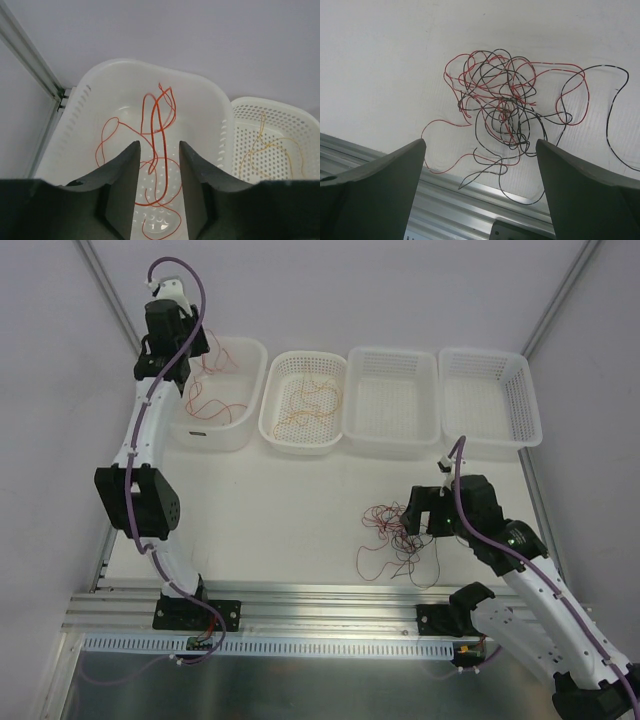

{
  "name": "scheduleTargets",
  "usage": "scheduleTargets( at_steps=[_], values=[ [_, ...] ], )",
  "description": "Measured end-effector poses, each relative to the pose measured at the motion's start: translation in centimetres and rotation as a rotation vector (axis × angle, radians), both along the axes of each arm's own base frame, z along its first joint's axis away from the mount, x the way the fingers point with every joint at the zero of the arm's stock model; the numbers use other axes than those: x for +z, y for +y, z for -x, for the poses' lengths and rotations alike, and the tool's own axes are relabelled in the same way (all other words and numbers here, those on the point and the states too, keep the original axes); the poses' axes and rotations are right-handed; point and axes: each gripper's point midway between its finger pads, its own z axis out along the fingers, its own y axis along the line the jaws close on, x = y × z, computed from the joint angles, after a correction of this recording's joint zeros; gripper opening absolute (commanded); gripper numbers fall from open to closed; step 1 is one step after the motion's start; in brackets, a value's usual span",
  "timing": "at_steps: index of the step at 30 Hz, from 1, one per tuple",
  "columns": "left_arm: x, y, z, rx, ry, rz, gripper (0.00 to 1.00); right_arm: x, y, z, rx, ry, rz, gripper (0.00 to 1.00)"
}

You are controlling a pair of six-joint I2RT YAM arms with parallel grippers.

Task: Untangle the cables

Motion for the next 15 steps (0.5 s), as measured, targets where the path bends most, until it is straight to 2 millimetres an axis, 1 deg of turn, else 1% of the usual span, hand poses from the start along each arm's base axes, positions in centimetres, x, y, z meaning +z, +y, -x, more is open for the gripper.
scheduleTargets(
  at_steps=[1, 3, 5, 6, 7, 9, 12, 15],
  values=[
    [-0.7, 0.1, -0.8, -0.003, 0.012, -0.01, 0.53, 0.0, 0.0, 0.0, 0.0, 0.002, 0.001, 0.97],
    [-3.0, 0.1, -2.4, -0.005, 0.051, -0.02, 0.77, -0.1, 0.0, 0.1, 0.0, 0.005, 0.003, 0.97],
    [-5.3, 0.2, -3.3, -0.007, 0.095, -0.027, 0.86, -0.2, -0.1, 0.2, 0.0, 0.009, 0.008, 0.97],
    [-6.2, 0.2, -3.4, -0.007, 0.115, -0.029, 0.92, -0.2, -0.2, 0.2, 0.001, 0.011, 0.01, 0.97],
    [-7.1, 0.2, -3.4, -0.008, 0.138, -0.032, 0.95, -0.3, -0.2, 0.3, 0.001, 0.013, 0.012, 0.97],
    [-8.2, 0.2, -3.2, -0.007, 0.167, -0.032, 0.99, -0.3, -0.2, 0.3, 0.001, 0.014, 0.013, 0.97],
    [-8.4, 0.2, -2.4, -0.006, 0.177, -0.027, 0.99, -0.3, -0.2, 0.3, 0.001, 0.014, 0.015, 0.97],
    [-8.2, -0.1, -0.2, -0.009, 0.186, 0.0, 0.99, -0.4, -0.3, 0.3, -0.001, 0.015, 0.019, 0.97]
  ],
)
